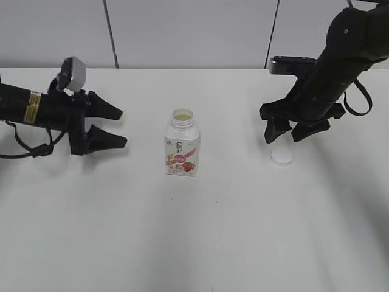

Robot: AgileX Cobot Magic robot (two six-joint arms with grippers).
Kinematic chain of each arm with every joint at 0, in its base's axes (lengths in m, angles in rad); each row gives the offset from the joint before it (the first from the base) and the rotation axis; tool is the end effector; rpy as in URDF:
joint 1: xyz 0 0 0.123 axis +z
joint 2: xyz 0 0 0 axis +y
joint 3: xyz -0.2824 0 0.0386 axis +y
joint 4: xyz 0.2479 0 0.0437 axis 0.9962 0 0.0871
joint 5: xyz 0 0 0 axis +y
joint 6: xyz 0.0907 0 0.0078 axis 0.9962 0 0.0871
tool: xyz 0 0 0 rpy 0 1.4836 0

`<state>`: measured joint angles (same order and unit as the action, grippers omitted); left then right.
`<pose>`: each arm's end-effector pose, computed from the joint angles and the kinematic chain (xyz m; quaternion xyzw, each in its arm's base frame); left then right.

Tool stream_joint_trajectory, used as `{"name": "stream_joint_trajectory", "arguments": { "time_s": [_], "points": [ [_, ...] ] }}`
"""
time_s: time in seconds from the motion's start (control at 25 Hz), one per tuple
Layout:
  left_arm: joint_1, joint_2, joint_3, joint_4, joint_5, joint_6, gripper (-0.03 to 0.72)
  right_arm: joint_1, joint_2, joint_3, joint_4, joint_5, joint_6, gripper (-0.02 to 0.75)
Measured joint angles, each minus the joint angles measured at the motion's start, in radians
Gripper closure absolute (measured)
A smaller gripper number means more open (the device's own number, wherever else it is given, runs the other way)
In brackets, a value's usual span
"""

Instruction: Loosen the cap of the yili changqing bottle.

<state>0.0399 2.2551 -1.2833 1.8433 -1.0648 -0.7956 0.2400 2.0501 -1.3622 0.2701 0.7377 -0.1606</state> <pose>0.3985 -0.0608 0.0895 0.5580 0.6714 -0.3106 0.3761 0.3903 0.1124 0.1454 -0.1091 0.9821 0.1060 0.1108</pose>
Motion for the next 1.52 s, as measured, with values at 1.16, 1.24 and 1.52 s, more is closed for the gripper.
{"name": "stream_joint_trajectory", "arguments": {
  "time_s": [1.16,1.24,1.52],
  "points": [
    [0.009,-0.317,0.001,-0.944,1.586,0.051,0.152,0.0,-0.006,-0.351,-0.158,0.299,-0.008,0.227],
    [0.009,-0.335,0.001,-1.104,1.601,0.185,0.152,0.0,-0.007,-0.364,-0.164,0.32,-0.008,0.227],
    [0.009,-0.419,0.001,-1.493,1.667,0.7,0.152,-0.014,-0.007,-0.413,-0.18,0.394,-0.008,0.227]
  ]
}}
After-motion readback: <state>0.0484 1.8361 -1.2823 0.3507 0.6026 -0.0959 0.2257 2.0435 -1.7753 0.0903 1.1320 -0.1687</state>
